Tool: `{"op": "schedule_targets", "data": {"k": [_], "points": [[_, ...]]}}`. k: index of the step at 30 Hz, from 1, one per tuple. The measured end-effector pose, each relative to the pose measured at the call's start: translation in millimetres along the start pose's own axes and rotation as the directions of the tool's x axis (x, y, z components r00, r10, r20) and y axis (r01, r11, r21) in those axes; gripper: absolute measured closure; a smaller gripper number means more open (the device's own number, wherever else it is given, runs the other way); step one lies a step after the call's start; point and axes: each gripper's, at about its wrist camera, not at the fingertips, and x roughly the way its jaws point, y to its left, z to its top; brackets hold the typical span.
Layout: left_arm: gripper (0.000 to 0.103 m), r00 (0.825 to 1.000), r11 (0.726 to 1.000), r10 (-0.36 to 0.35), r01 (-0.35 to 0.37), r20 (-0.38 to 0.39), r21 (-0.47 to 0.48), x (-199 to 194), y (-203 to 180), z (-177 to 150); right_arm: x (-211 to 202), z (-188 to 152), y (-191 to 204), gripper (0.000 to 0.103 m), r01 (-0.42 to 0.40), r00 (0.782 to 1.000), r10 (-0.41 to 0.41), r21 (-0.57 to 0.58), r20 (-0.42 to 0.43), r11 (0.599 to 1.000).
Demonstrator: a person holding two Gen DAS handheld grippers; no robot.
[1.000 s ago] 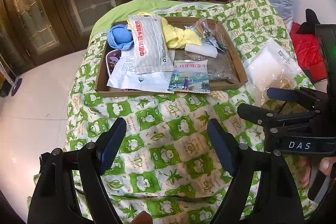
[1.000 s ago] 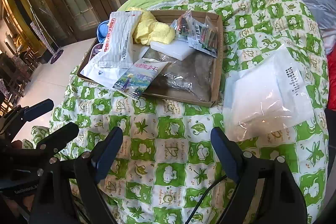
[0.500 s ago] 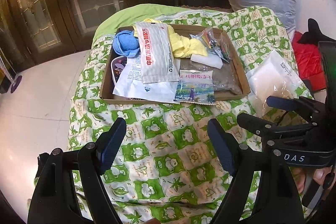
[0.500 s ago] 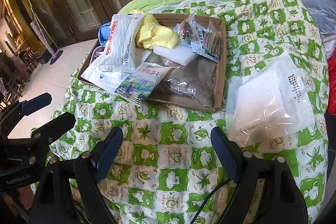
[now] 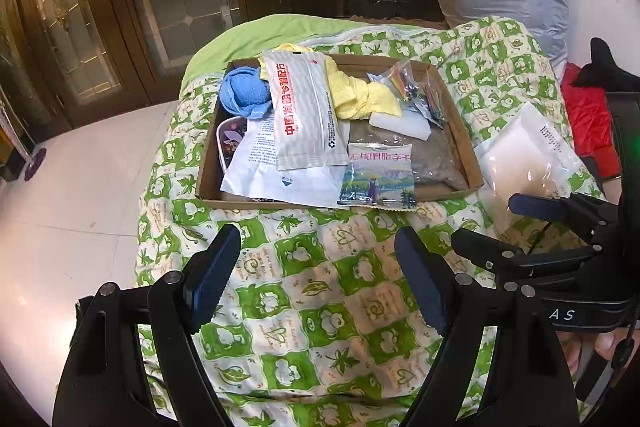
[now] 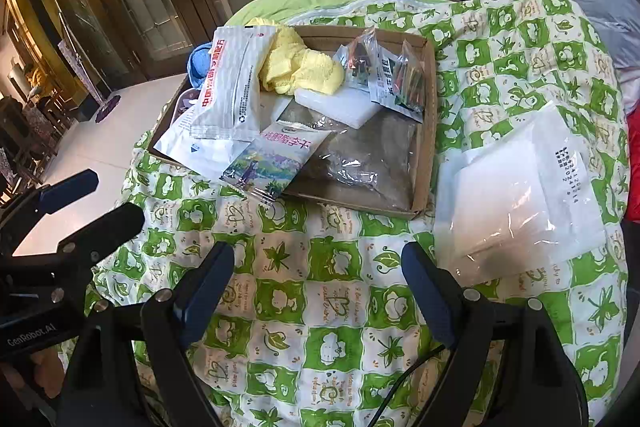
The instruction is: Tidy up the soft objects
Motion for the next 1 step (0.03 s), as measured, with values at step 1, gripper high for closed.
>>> {"op": "schedule_targets", "data": {"k": [1], "points": [[0.023, 1.0, 1.0, -0.002, 0.002, -0.002, -0.002, 0.3, 0.3, 0.0, 1.2, -0.5, -0.3, 0.017, 0.001, 1.0, -0.001, 0.001, -0.003, 1.0]]}}
